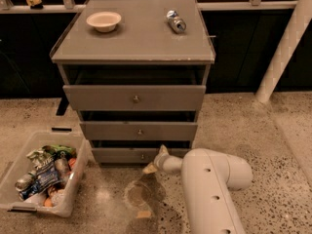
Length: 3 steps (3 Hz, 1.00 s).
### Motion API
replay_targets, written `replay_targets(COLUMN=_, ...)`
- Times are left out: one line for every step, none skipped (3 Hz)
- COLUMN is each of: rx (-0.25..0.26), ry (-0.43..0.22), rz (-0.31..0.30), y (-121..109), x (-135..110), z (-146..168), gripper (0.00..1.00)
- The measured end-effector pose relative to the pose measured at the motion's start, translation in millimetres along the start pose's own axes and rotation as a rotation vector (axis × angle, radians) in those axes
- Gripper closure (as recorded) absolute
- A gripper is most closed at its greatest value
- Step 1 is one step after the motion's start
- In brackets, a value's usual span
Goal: Close bottom drawer
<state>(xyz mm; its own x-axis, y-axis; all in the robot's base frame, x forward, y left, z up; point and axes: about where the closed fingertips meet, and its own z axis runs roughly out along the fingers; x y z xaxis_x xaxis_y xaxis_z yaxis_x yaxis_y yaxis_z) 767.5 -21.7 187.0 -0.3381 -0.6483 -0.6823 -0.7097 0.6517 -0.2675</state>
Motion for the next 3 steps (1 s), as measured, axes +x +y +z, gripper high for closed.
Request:
replay_targets(rx=0.048, ry=-0.045, rz=-0.06, y=-43.6, x=6.2, z=4.4, gripper=0.0)
replay_targets(rx=0.099, ry=-0.104, rz=-0.126, y=-70.3, x=-24.3, z=5.2, gripper=0.0)
replay_targets(rx=0.099, ry=-0.104, rz=-0.126, y=-68.1, x=-20.6, z=8.1, gripper=0.0)
